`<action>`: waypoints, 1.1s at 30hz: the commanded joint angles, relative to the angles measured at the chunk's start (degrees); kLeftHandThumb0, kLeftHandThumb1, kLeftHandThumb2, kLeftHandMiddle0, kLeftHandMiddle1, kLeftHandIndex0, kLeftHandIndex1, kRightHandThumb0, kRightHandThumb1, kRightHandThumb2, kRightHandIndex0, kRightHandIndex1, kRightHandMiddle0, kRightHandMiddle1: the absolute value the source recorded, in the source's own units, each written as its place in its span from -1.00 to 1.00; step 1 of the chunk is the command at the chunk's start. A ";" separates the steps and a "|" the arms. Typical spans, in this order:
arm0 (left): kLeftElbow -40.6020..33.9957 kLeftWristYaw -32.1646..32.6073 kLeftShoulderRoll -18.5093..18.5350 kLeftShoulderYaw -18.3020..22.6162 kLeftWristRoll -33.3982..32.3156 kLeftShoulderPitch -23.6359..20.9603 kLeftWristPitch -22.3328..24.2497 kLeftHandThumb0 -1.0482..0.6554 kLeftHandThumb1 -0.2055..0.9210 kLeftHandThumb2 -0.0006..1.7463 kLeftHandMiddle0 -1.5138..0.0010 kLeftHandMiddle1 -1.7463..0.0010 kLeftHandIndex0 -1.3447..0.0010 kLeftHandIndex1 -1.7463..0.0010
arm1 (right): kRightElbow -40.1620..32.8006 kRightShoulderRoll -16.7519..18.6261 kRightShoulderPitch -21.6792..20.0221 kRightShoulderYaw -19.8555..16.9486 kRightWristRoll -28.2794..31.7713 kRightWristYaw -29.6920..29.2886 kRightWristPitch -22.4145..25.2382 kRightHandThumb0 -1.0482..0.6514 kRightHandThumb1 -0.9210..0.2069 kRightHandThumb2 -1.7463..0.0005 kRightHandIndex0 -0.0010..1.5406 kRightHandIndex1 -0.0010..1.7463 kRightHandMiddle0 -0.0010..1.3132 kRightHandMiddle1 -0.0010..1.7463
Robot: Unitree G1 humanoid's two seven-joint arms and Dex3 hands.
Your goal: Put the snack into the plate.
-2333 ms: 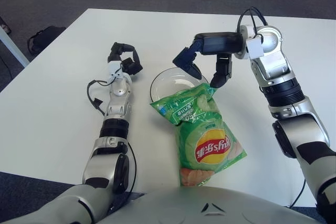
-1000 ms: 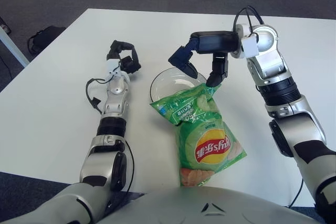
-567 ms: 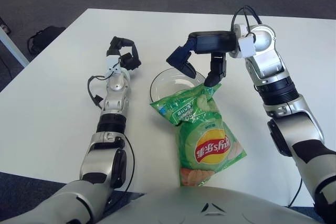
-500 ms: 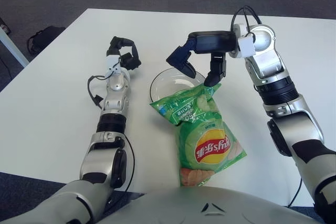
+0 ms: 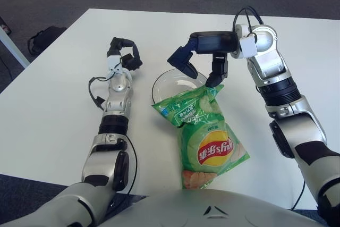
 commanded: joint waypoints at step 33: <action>-0.21 -2.28 1.06 -0.10 -0.22 -0.53 0.65 -0.26 0.28 0.22 -0.63 -1.00 0.32 -1.00 | 0.13 0.09 -0.70 0.76 -0.68 -0.93 -0.40 0.24 0.61 -0.76 0.17 0.58 0.10 1.00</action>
